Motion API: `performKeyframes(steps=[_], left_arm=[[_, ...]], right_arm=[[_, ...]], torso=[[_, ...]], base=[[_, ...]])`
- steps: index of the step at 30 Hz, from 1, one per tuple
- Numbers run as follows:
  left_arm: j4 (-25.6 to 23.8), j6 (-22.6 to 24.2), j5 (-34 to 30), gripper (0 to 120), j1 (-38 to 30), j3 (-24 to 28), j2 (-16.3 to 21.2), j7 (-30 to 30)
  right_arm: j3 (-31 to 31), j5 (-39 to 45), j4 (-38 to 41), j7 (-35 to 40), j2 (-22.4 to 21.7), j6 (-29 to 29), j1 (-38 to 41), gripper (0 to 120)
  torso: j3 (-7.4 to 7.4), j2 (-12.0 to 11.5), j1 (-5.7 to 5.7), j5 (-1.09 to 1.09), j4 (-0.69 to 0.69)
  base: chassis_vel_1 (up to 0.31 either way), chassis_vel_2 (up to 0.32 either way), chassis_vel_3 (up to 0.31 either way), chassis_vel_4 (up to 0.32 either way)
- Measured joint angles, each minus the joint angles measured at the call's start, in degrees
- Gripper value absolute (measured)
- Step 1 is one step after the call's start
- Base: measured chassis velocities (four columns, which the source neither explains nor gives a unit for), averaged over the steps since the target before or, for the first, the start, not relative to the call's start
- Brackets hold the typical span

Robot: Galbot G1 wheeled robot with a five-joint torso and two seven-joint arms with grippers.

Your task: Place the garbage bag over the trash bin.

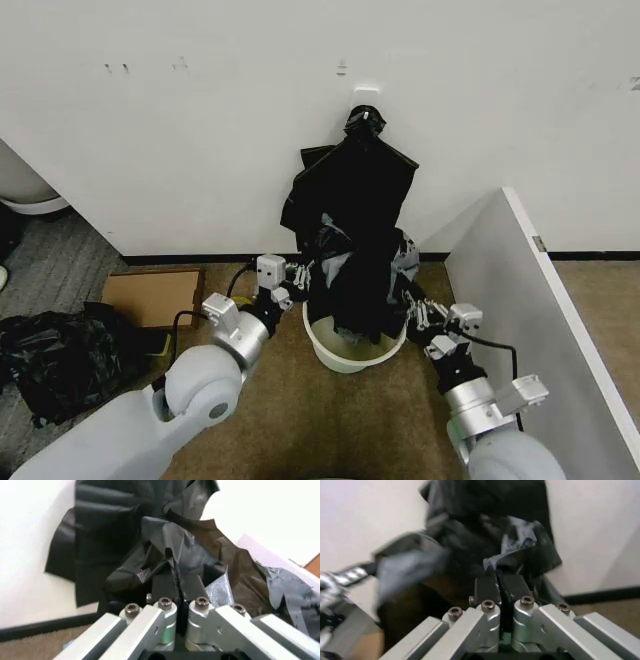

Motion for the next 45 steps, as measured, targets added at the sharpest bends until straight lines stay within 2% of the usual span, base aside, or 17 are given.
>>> performKeyframes(steps=[3, 7, 15, 25, 32, 41, 45], left_arm=[[0.4, -0.1, 0.3, 0, 1.8, -0.6, -0.4, -0.3], [3.9, -1.3, 2.8, 0, 5.2, -0.5, -3.6, -0.1], [5.8, -2.0, 4.1, 0, 2.9, 2.9, -8.7, -0.2], [2.1, -1.0, 3.4, 0, 1.9, 7.1, -8.1, -0.7], [0.1, 0.9, -0.8, 0, 1.9, 9.2, -6.6, -2.1], [1.6, 3.0, -4.4, 0, 2.2, 9.8, -7.3, -4.9], [0.2, 4.0, -5.1, 0, 3.6, 7.7, -6.6, -6.8]], right_arm=[[0.1, -0.6, -1.9, 0.6, 0.2, 0.4, 0.0, 0], [0.6, -0.6, -3.4, 3.0, 0.0, -0.1, 0.5, 0], [1.2, -2.2, -2.1, 5.4, -0.1, -2.3, -0.1, 0], [2.9, -4.9, 1.5, 7.6, -1.2, -6.2, -3.6, 0], [3.2, -6.3, 5.3, 11.9, -3.1, -13.2, -7.7, 0], [2.1, -5.8, 4.8, 13.5, -3.6, -18.2, -7.6, 0], [1.5, -5.0, 4.5, 14.6, -3.4, -20.6, -7.1, 0]], torso=[[0.0, 0.0, 0.0, 0.0, 0.02], [0.0, 0.0, 0.0, -0.01, 0.02], [0.0, 0.0, 0.0, 0.0, 0.0], [0.0, 0.0, 0.0, 0.01, 0.01], [0.0, 0.0, 0.0, 0.01, 0.01], [0.01, 0.0, 0.0, 0.0, 0.01], [0.01, 0.0, 0.0, 0.0, 0.0]], base=[[0.0, 0.0, 0.0, 0.0], [0.0, 0.0, 0.0, 0.0], [0.0, 0.0, 0.0, 0.0], [0.0, 0.0, 0.0, 0.0], [0.0, 0.0, 0.0, 0.0], [0.0, 0.0, 0.0, 0.0], [0.0, 0.0, 0.0, 0.0]])
